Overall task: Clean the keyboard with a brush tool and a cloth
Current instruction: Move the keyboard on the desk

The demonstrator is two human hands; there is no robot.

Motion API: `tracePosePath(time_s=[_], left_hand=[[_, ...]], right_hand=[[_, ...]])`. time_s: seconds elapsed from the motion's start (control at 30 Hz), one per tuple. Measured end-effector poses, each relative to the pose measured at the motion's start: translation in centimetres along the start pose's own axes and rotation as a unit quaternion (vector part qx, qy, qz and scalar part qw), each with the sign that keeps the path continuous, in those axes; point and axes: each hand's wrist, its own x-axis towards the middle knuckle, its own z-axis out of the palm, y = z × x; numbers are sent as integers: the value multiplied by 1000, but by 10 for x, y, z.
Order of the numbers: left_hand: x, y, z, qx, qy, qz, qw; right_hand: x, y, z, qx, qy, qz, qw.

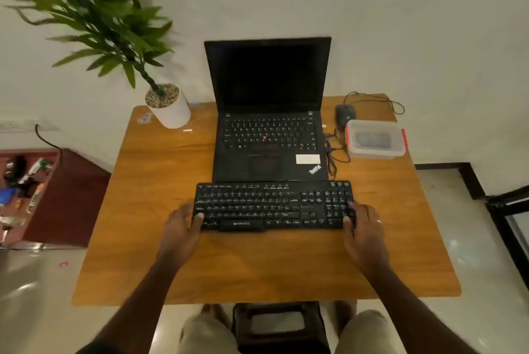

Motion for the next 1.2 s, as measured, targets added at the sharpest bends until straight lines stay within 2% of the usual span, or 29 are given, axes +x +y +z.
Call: tracePosePath(time_s=[0.17,0.27,0.4,0.97,1.2], left_hand=[[18,-27,30,-28,79,25,996],[27,-42,48,0,120,62,991],[28,-53,65,38,176,81,980],[33,-69,72,26,218,144,965],[32,-68,74,61,230,152,959]], right_hand=[[15,18,33,34,60,38,997],[15,22,50,60,110,55,991],[16,29,58,75,138,60,986],[14,39,68,77,179,9,981],[8,29,62,49,180,51,981]])
